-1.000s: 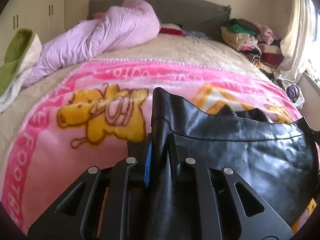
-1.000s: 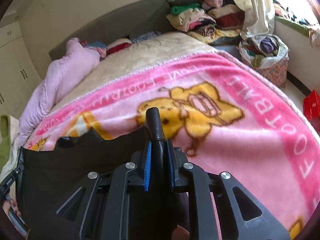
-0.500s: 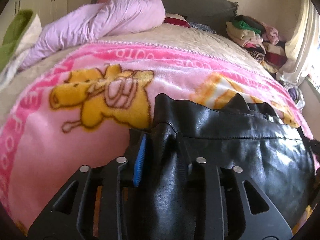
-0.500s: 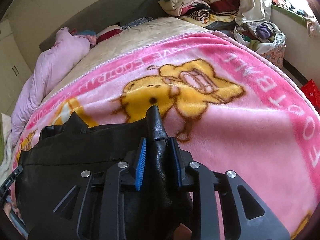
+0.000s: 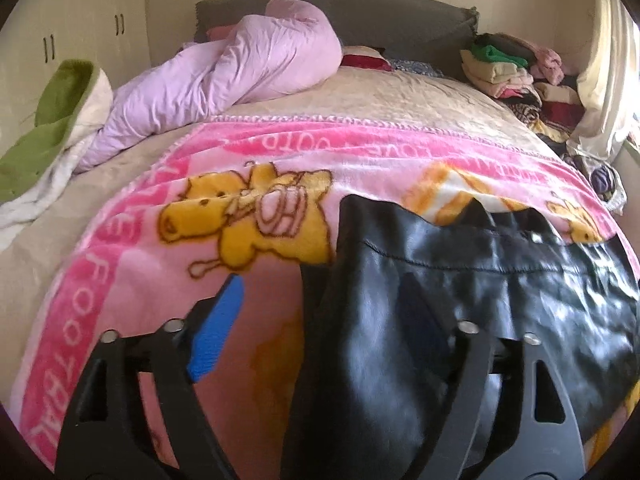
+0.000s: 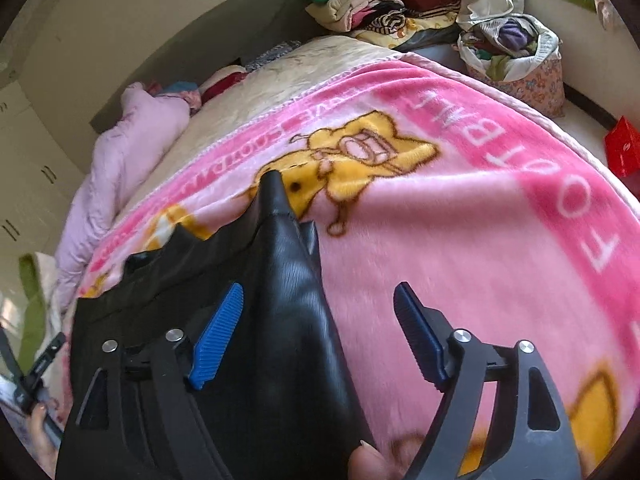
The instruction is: Fold large clothes
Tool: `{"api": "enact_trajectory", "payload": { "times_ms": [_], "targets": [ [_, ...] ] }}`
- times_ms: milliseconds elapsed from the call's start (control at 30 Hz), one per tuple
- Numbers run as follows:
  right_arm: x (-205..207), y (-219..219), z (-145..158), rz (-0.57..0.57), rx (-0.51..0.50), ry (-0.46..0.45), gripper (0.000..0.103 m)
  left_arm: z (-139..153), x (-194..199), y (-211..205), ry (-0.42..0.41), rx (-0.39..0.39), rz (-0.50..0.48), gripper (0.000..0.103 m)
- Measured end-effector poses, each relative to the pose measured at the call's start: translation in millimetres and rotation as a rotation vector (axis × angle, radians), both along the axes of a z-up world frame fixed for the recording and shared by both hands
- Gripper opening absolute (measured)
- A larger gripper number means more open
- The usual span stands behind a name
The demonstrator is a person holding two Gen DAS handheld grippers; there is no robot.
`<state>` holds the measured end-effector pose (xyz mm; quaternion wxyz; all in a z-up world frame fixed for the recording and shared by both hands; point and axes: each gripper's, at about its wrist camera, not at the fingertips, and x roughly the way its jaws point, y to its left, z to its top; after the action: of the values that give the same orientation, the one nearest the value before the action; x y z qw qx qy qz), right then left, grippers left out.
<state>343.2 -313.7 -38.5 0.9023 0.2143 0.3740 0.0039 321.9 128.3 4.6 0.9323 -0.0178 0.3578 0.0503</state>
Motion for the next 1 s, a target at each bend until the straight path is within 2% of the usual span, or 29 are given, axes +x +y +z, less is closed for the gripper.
{"api": "enact_trajectory", "payload": {
  "times_ms": [100, 167, 367, 533, 567, 600, 633, 700, 733, 767, 833, 933, 1000],
  "targets": [
    [-20.4, 3.1, 2.4, 0.044, 0.044, 0.003, 0.083, 1.7, -13.2, -0.5, 0.007, 0.011, -0.007, 0.087],
    [-31.6, 5.9, 0.9, 0.072, 0.066, 0.013, 0.083, 2.5, -20.6, 0.8, 0.013, -0.013, -0.018, 0.094],
    [-62.3, 16.2, -11.0, 0.143, 0.049, 0.074, 0.084, -12.7, -40.6, 13.7, 0.096, -0.193, -0.062, 0.093],
    [-67.7, 13.3, -32.3, 0.174, 0.05, 0.133, 0.082, -47.4, -45.1, 13.9, 0.211, -0.327, -0.087, 0.094],
    [-68.8, 13.2, -34.5, 0.179, 0.058, 0.129, 0.076, -52.9, -44.7, 14.7, 0.223, -0.356, -0.087, 0.093],
    [-70.2, 14.6, -35.4, 0.192, 0.063, 0.122, 0.06, -59.0, -44.9, 16.2, 0.233, -0.402, -0.085, 0.093],
    [-72.7, 16.7, -35.2, 0.205, 0.069, 0.116, 0.058, -62.6, -44.5, 18.0, 0.238, -0.446, -0.086, 0.093],
    [-79.7, 17.8, -32.0, 0.208, 0.063, 0.099, 0.038, -67.6, -45.1, 18.3, 0.243, -0.503, -0.091, 0.083],
    [-83.8, 17.8, -30.0, 0.213, 0.064, 0.086, 0.033, -67.5, -46.1, 15.5, 0.245, -0.479, -0.09, 0.077],
    [-86.5, 18.2, -28.3, 0.212, 0.054, 0.08, 0.023, -66.5, -46.7, 13.4, 0.246, -0.463, -0.095, 0.069],
    [-91.1, 19.9, -25.3, 0.218, 0.041, 0.075, 0.023, -62.0, -49.8, 7.9, 0.246, -0.427, -0.119, 0.058],
    [-100.9, 22.5, -20.6, 0.214, 0.042, 0.073, 0.022, -55.1, -55.8, 8.8, 0.239, -0.419, -0.136, 0.041],
    [-109.1, 22.8, -17.8, 0.211, 0.044, 0.077, 0.021, -50.7, -63.3, 9.0, 0.239, -0.415, -0.148, 0.038]
  ]
}}
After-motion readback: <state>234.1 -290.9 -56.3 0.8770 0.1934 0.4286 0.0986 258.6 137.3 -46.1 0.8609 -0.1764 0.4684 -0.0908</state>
